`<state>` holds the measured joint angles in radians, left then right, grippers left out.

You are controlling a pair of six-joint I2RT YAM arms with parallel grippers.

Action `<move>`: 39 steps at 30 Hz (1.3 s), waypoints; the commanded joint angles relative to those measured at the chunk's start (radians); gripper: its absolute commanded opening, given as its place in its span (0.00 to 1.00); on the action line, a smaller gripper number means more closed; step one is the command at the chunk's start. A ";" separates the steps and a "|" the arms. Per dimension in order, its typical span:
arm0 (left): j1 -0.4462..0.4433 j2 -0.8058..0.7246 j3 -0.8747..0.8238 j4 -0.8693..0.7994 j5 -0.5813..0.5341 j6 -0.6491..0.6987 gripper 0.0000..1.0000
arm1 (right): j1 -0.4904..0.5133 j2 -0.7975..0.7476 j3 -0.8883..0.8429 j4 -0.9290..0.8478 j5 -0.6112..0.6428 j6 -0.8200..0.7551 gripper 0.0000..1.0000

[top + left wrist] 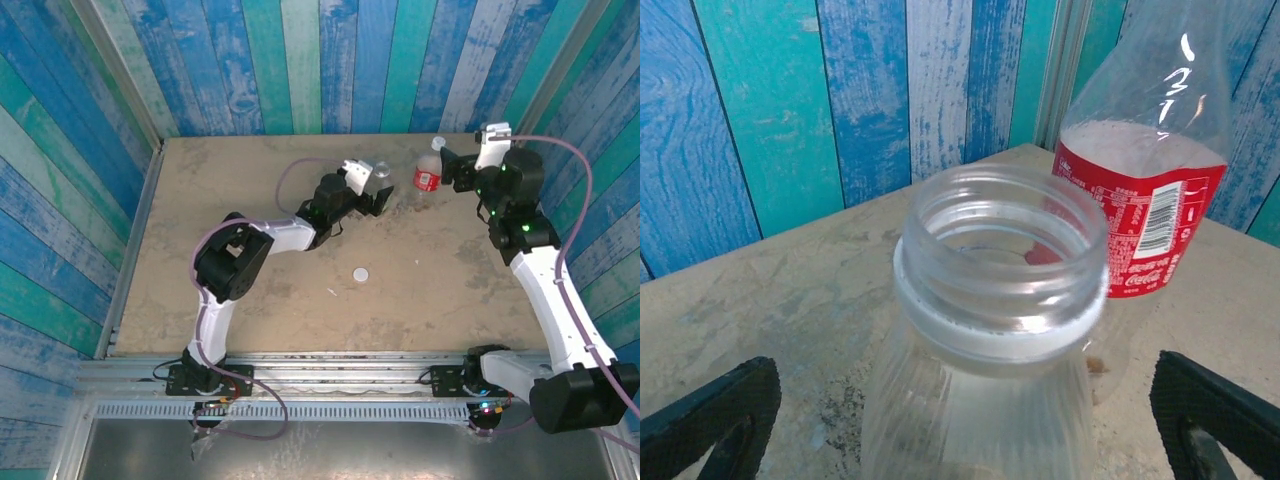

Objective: Screw on the bottle caps

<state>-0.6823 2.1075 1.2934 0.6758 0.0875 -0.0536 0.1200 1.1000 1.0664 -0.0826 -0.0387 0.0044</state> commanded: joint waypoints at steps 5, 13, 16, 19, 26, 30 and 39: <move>-0.002 0.118 0.101 -0.078 -0.008 -0.031 0.93 | -0.005 -0.012 -0.046 0.012 -0.017 0.041 0.91; -0.003 0.133 0.129 -0.101 0.005 -0.032 0.68 | -0.005 -0.026 -0.069 0.026 -0.033 0.093 0.90; -0.002 0.128 0.116 -0.084 0.014 -0.035 0.65 | -0.005 -0.043 -0.085 0.037 -0.032 0.121 0.90; -0.003 0.105 0.083 -0.052 0.026 -0.033 0.64 | -0.006 -0.064 -0.108 0.050 -0.042 0.179 0.95; -0.001 -0.020 -0.080 0.054 0.054 0.020 0.56 | -0.005 -0.080 -0.214 0.160 -0.256 0.206 1.00; -0.002 -0.135 -0.219 0.099 0.065 0.053 0.56 | -0.003 -0.034 -0.223 0.139 -0.352 0.195 1.00; -0.002 -0.392 -0.575 0.196 0.157 0.062 0.55 | 0.211 0.028 -0.232 -0.022 -0.104 0.067 0.97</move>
<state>-0.6823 1.8202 0.7906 0.8684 0.1867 -0.0093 0.2646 1.1107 0.8356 -0.0292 -0.2478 0.1371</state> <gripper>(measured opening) 0.614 0.967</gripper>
